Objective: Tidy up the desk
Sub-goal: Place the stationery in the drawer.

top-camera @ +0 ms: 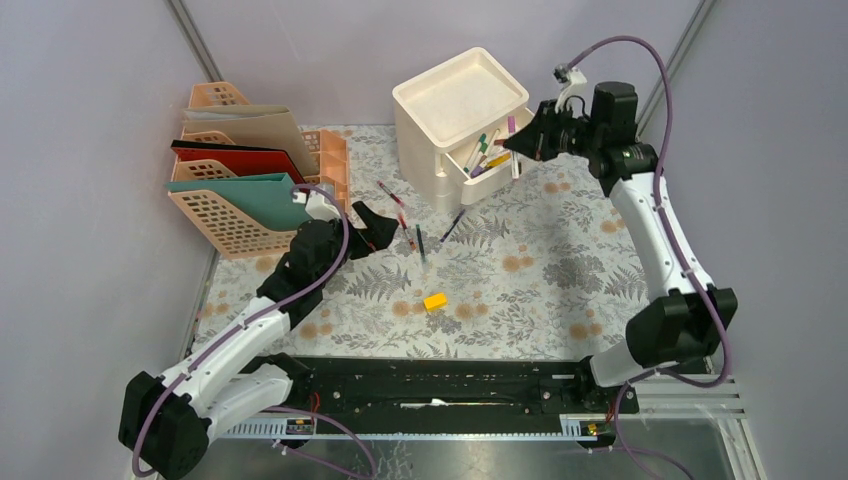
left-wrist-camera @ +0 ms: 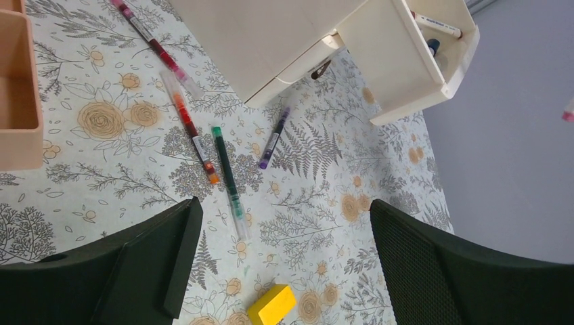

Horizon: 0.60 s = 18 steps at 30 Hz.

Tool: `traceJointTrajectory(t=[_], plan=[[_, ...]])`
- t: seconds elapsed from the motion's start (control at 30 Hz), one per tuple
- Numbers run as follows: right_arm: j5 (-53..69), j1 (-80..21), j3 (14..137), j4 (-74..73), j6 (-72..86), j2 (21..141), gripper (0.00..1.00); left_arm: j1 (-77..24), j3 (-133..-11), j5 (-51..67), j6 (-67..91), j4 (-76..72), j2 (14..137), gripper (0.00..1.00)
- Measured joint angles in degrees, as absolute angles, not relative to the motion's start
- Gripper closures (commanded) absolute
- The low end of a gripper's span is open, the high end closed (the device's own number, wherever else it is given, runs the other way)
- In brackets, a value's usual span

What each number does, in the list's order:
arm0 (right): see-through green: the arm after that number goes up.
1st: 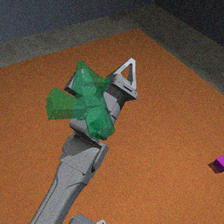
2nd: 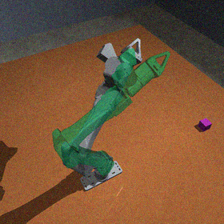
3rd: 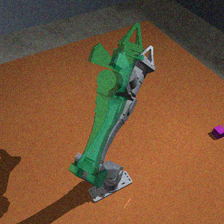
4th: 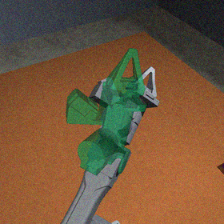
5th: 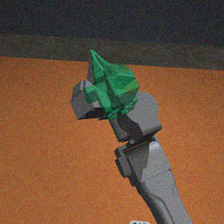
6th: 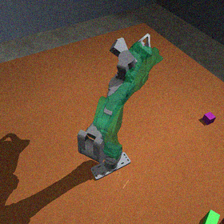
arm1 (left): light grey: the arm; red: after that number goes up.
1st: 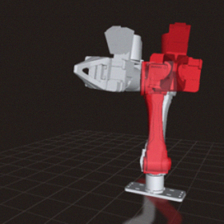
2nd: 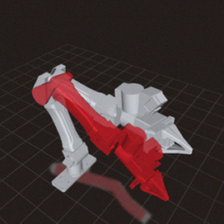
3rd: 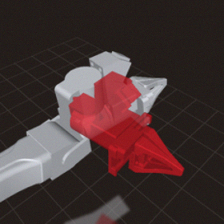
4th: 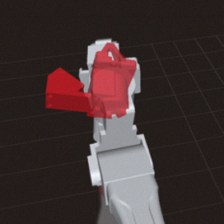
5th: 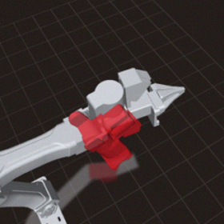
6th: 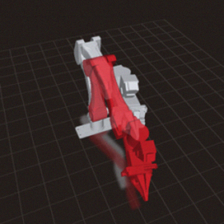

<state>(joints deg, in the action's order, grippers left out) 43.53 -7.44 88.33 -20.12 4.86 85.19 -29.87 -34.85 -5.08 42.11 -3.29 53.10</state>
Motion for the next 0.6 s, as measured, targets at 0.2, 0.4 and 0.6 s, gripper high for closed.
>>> traceJointTrajectory(t=[0.2, 0.4, 0.6], plan=[[29.7, -7.4, 94.8, -18.6, 22.9, 93.8, 0.98, -29.9, -34.4, -6.7, 43.4, -3.2, 52.3, 0.01], [24.5, -7.3, 96.2, -19.0, 32.4, 98.3, 0.97, -29.9, -34.1, -7.6, 44.3, -3.2, 52.2, 0.01], [21.9, -7.3, 96.2, -19.0, 35.9, 100.1, 0.83, -29.8, -34.1, -7.8, 44.7, -3.2, 52.8, 0.01]])
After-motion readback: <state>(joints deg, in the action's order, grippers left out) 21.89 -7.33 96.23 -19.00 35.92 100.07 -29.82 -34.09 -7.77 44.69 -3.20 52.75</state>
